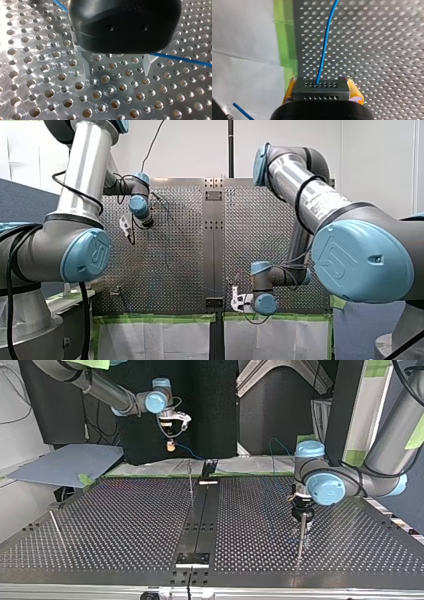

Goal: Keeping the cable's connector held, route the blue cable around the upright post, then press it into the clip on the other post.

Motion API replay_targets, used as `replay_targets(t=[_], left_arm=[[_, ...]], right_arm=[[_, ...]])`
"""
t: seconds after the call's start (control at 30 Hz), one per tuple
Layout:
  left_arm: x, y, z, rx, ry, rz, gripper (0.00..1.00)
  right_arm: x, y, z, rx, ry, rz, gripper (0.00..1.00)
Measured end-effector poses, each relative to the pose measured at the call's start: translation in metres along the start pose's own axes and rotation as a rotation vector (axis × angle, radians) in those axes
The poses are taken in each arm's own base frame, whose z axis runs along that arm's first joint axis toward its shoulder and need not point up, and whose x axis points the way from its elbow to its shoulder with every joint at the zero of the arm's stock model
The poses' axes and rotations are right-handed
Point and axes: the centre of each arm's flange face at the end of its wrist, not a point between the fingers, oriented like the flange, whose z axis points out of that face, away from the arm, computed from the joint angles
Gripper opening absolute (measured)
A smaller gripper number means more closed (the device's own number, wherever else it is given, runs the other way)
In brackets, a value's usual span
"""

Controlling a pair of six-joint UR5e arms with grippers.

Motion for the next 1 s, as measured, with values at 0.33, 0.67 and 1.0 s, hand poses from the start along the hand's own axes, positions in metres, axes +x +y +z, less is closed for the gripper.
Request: replay_targets(t=[0.33,0.67,1.0], left_arm=[[0.0,0.001,0.0,-0.002,0.0,-0.003,1.0],[-0.001,0.002,0.0,-0.003,0.0,-0.003,1.0],[-0.001,0.003,0.001,-0.005,0.0,-0.007,1.0]], right_arm=[[0.042,0.001,-0.002,0.012,0.089,0.02,0.0],[0.083,0.001,-0.009,0.026,0.178,0.04,0.0],[0.06,0.004,-0.009,0.023,0.187,0.045,0.0]])
